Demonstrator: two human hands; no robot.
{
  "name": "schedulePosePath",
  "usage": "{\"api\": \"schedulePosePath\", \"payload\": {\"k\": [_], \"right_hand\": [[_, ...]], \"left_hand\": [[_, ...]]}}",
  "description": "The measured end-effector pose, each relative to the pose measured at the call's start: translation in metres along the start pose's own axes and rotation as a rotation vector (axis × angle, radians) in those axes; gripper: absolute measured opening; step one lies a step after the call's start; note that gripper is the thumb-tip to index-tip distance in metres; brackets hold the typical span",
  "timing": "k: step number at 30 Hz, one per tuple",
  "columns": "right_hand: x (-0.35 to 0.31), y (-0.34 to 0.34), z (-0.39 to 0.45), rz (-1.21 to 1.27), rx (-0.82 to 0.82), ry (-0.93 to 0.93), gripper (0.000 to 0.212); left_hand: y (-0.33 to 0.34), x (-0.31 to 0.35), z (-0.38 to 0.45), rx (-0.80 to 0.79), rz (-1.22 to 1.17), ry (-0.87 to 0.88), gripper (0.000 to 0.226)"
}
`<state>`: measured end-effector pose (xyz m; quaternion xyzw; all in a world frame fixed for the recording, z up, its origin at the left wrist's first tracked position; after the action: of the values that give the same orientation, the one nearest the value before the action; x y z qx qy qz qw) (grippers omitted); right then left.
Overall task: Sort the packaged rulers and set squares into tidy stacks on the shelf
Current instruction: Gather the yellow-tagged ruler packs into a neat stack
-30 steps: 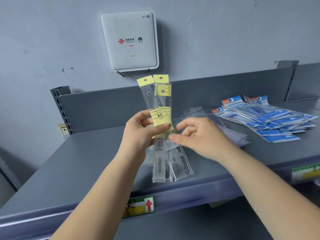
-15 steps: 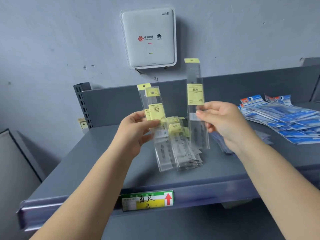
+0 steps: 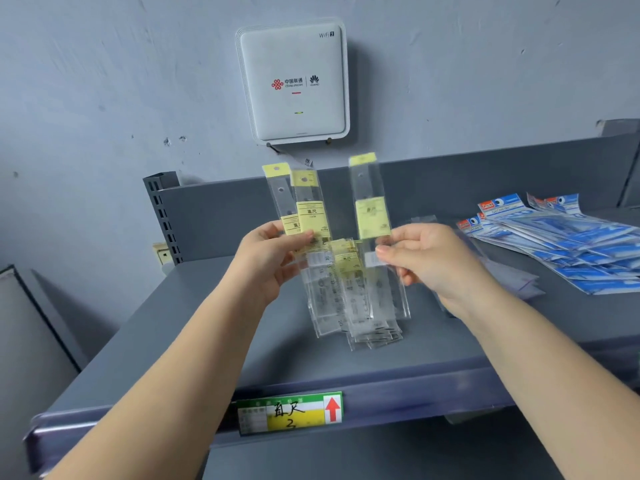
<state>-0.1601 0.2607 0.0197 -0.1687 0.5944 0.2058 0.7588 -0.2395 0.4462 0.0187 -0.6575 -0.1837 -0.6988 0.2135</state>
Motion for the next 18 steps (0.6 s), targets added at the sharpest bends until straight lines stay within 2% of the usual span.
{"api": "schedulePosePath", "payload": {"k": [3,5,7,9,13,18], "right_hand": [[0.018,0.020,0.002,-0.542,-0.092,0.049,0.027],[0.016,0.024,0.001,-0.812,-0.047,0.008,0.035],[0.000,0.027,-0.001,-0.752,0.004,-0.094,0.034],[-0.011,0.037,-0.004,-0.569,-0.030,-0.152,0.033],[-0.011,0.064,-0.006,-0.356,-0.123,-0.123,0.033],[-0.012,0.056,-0.003,-0.134,-0.050,-0.113,0.022]], "left_hand": [[-0.023,0.005,-0.002,0.059,-0.029,0.032,0.016],[-0.030,0.006,-0.005,0.070,-0.048,0.042,0.017],[-0.028,0.006,-0.008,0.050,-0.049,0.047,0.017],[-0.019,0.008,-0.011,0.016,-0.031,0.060,0.017],[-0.001,0.013,-0.016,-0.039,-0.028,0.109,0.016],[-0.002,0.014,-0.018,-0.050,-0.067,0.110,0.017]]}}
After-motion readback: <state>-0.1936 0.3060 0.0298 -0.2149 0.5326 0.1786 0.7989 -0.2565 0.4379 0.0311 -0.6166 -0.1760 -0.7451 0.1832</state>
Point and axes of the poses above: each hand's wrist, its own z-axis towards the middle knuckle, its own y-axis out of the palm, x = y × z, the point moved 9 cm from there along z, towards the middle knuckle, and after that the axes turned 10 degrees about z, right-handed, at the moved point
